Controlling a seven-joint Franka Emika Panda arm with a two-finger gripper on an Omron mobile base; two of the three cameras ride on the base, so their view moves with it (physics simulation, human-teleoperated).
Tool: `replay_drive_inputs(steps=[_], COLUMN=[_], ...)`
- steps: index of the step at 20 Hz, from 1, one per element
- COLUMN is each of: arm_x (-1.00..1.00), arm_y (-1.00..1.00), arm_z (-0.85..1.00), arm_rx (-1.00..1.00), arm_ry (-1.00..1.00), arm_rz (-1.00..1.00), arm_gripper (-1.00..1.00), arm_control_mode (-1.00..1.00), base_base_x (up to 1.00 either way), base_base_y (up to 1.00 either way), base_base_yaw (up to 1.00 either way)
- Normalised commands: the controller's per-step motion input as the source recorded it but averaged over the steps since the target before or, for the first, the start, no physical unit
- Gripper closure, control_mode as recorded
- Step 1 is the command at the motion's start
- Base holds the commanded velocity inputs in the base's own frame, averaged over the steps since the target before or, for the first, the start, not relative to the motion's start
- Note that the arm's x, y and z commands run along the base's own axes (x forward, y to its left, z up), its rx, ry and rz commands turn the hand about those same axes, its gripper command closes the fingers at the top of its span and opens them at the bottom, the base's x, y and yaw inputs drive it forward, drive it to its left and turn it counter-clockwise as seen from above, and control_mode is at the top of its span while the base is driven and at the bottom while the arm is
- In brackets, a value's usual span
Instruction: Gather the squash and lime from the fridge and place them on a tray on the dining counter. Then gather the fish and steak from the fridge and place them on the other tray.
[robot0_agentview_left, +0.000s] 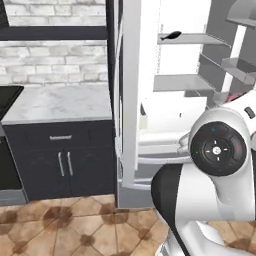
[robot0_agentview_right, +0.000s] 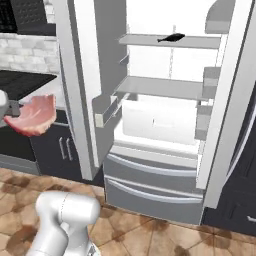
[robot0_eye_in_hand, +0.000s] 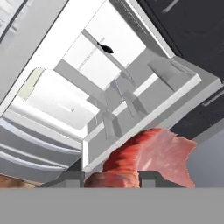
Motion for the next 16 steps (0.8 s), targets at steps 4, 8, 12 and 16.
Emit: replay_drive_inputs(steps=[4,8,12,16], arm_x=[0.0,0.0,0.0,0.0], arm_y=[0.0,0.0,0.0,0.0], arm_z=[0.0,0.0,0.0,0.0], arm_rx=[0.0,0.0,0.0,0.0], arm_ry=[0.0,0.0,0.0,0.0], arm_rz=[0.0,0.0,0.0,0.0], arm_gripper=[1.0,1.0,1.0,1.0], arm_control_mode=[1.0,1.0,1.0,1.0], base_base_x=[-0.67,-0.28,-0.01,0.0], base_base_y=[0.78,0.98,0.84,0.67], base_base_yaw=[0.18,0.22,0.29,0.38])
